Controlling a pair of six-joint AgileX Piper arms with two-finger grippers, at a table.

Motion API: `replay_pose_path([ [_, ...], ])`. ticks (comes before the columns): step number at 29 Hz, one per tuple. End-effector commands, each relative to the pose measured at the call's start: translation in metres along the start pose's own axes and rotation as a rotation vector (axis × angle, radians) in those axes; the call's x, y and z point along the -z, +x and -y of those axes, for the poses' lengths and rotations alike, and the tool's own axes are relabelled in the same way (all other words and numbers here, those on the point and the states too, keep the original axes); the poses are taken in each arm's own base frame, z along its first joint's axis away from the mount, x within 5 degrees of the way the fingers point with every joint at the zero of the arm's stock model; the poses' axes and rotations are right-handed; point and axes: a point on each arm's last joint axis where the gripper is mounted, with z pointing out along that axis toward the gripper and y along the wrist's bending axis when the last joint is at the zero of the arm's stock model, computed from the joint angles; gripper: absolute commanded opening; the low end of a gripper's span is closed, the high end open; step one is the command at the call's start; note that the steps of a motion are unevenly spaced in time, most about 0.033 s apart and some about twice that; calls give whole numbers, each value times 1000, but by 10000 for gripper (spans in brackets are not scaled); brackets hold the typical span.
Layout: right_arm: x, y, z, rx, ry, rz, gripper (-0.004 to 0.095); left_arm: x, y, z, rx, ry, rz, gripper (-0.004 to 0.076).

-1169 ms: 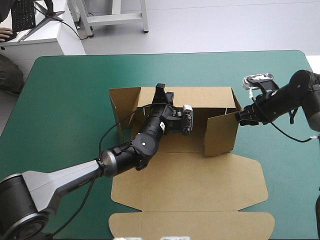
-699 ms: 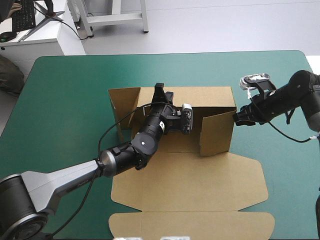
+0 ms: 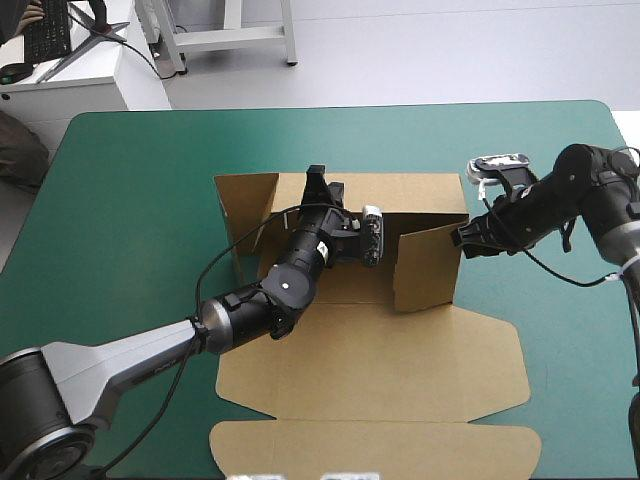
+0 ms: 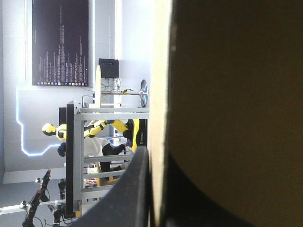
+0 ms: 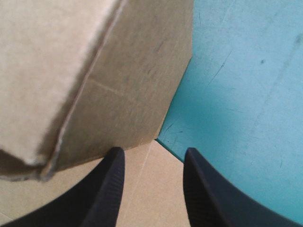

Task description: Fold the box

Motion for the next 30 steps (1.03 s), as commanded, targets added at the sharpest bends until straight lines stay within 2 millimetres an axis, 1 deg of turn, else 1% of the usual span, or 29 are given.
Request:
replay_pose_path([
  [1,24,1,-15,-31,-49,67,372,15,-5,-33,-12,-124,40,-10],
  [5,31,5,-15,-46,-13,78,372,15,-5,-33,-12,-124,40,-10],
  [10,27,12,-16,-28,-19,57,373,15,-5,-33,-12,-124,40,-10],
  [16,23,12,-22,187,-36,54,372,15,-5,-33,-12,-124,40,-10],
  [21,23,10,-20,335,-8,72,372,15,-5,-33,-12,-124,40,-10],
  [24,23,8,-20,393,-2,96,374,15,-5,-33,-12,-124,40,-10],
  [30,23,1,-27,424,-66,176,374,15,-5,-33,-12,-124,40,-10],
])
